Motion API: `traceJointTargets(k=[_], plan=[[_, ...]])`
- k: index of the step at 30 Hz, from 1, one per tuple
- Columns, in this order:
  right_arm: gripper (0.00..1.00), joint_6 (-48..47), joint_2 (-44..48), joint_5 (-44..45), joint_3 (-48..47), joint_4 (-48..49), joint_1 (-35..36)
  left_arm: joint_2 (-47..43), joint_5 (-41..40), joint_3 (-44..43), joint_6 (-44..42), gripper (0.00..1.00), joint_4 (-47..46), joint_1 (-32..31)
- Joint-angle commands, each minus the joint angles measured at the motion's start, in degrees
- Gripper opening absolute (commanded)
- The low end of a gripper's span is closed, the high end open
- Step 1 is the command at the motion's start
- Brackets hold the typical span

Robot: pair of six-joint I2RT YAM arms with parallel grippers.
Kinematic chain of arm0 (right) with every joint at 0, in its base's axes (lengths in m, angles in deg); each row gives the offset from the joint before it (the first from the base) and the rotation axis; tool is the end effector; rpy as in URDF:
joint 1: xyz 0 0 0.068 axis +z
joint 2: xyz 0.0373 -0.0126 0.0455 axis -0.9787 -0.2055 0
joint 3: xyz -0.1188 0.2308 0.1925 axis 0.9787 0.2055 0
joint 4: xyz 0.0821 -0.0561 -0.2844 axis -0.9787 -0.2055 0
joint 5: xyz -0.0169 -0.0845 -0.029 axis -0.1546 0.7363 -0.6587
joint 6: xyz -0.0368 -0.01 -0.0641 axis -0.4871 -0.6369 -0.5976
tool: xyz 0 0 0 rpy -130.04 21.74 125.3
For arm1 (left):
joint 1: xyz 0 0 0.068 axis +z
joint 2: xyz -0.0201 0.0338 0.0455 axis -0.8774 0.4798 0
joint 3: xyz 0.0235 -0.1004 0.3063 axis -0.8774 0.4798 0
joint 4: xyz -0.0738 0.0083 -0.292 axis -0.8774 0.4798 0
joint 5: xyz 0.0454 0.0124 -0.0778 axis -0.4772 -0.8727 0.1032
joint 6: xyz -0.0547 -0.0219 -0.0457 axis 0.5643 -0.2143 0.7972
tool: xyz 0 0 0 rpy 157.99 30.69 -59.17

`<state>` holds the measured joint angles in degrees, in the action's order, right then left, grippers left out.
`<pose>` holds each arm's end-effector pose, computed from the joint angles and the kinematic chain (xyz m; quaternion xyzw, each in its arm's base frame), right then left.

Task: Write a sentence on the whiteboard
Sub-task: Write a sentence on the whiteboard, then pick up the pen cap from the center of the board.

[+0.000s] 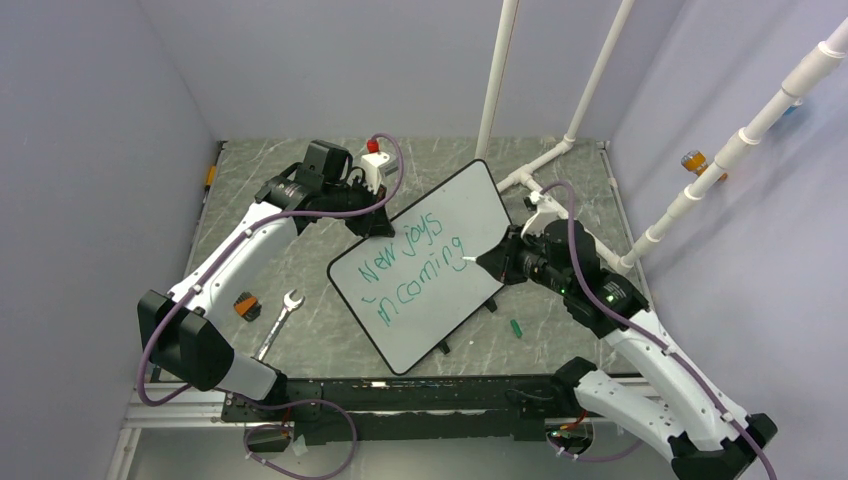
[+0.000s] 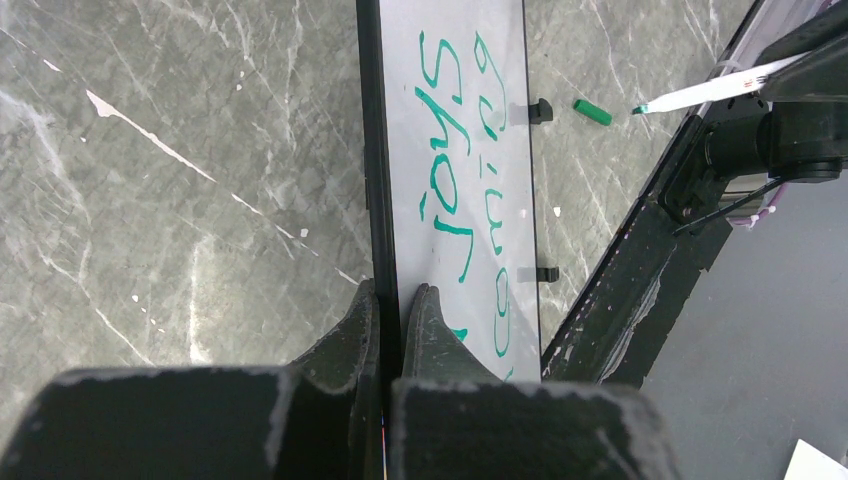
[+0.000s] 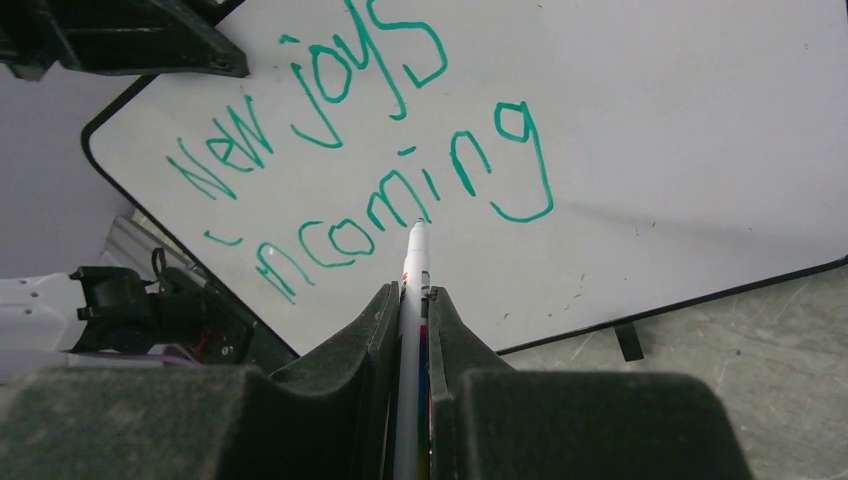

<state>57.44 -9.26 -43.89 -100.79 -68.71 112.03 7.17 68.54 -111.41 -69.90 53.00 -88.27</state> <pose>0.1694 0.1222 0.3634 -0.0608 0.8449 0.3196 0.4245 0.3082 -0.1937 0.3821 0.3264 0.8320 -0.3261 0.3080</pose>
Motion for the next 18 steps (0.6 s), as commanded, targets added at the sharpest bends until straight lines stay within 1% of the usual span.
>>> traceJointTargets(k=[1,6,10,13,15,18], plan=[[0.0,1.0,2.3,0.9,-1.6,-3.7,0.2,-0.3,-6.0,1.1,-7.1,0.0,-0.8,-1.2],[0.0,0.6,3.0,1.6,-1.9,-4.6,0.2,-1.1,-2.6,2.0,-5.4,0.0,-2.6,-1.3],[0.0,0.3,4.0,2.3,-1.9,-5.1,0.2,-1.6,-0.9,1.8,-4.9,0.0,-2.0,-1.3],[0.0,0.3,4.8,2.5,-1.1,-5.1,0.2,-1.7,-1.5,2.1,-3.9,0.0,-1.7,-1.3],[0.0,0.4,5.2,2.3,-0.7,-4.7,0.2,-1.1,-3.7,2.2,-3.1,0.0,-1.0,-1.3],[0.0,0.4,5.7,2.1,-0.4,-4.4,0.2,-0.6,-4.0,2.9,-2.4,0.0,-0.9,-1.2]])
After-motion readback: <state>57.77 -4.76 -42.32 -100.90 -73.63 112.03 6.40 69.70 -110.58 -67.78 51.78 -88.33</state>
